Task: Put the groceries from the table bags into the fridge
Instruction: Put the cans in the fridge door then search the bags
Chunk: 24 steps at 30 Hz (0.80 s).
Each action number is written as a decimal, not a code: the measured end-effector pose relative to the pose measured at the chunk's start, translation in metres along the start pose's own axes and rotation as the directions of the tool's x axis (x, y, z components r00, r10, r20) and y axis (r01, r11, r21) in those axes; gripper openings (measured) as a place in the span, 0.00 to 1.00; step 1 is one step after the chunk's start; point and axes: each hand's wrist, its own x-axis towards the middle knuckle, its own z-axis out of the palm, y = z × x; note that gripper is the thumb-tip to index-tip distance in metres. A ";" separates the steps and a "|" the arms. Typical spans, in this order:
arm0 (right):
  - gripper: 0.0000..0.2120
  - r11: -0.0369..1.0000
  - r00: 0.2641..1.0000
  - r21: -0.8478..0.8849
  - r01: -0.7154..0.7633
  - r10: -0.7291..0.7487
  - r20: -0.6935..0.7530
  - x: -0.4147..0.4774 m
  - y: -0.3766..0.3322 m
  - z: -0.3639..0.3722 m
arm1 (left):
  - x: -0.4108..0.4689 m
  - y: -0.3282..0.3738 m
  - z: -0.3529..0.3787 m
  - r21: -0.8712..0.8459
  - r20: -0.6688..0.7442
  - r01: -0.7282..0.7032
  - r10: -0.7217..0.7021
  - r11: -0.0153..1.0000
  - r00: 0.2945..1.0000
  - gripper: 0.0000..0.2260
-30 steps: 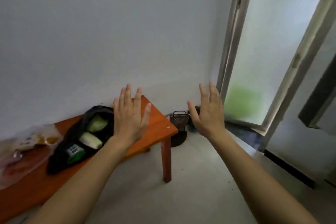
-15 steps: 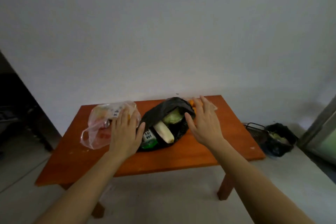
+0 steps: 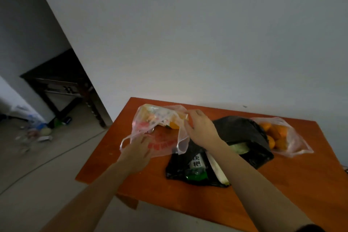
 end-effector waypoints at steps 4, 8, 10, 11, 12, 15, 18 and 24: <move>0.14 1.000 0.972 0.011 -0.018 0.015 0.235 0.046 -0.006 0.055 | 0.042 -0.035 0.029 -0.096 0.109 -0.024 0.034 0.995 0.993 0.19; 0.15 0.995 0.919 -0.033 -0.099 0.104 0.380 0.078 -0.006 0.110 | 0.104 -0.079 0.061 -0.155 0.230 -0.092 0.127 0.984 0.965 0.21; 0.14 0.985 0.877 -0.041 -0.170 0.170 0.450 0.094 -0.006 0.135 | 0.131 -0.105 0.070 -0.160 0.256 -0.110 0.149 0.981 0.955 0.22; 0.14 0.979 0.854 -0.054 -0.196 0.197 0.481 0.101 -0.006 0.146 | 0.143 -0.119 0.072 -0.152 0.255 -0.112 0.148 0.982 0.956 0.23; 0.14 0.971 0.832 -0.083 -0.223 0.235 0.503 0.108 -0.008 0.154 | 0.156 -0.136 0.074 -0.143 0.250 -0.108 0.142 0.984 0.958 0.22; 0.18 0.943 0.805 -0.142 -0.300 0.330 0.492 0.128 -0.008 0.176 | 0.199 -0.185 0.071 -0.155 0.188 -0.053 0.082 0.987 0.979 0.24; 0.25 0.902 0.773 -0.238 -0.359 0.431 0.466 0.150 0.000 0.190 | 0.238 -0.222 0.064 -0.172 0.156 0.006 0.021 0.985 0.988 0.21; 0.25 0.834 0.724 -0.281 -0.475 0.551 0.415 0.190 0.007 0.196 | 0.274 -0.246 0.059 -0.249 0.166 0.054 -0.012 0.967 0.986 0.20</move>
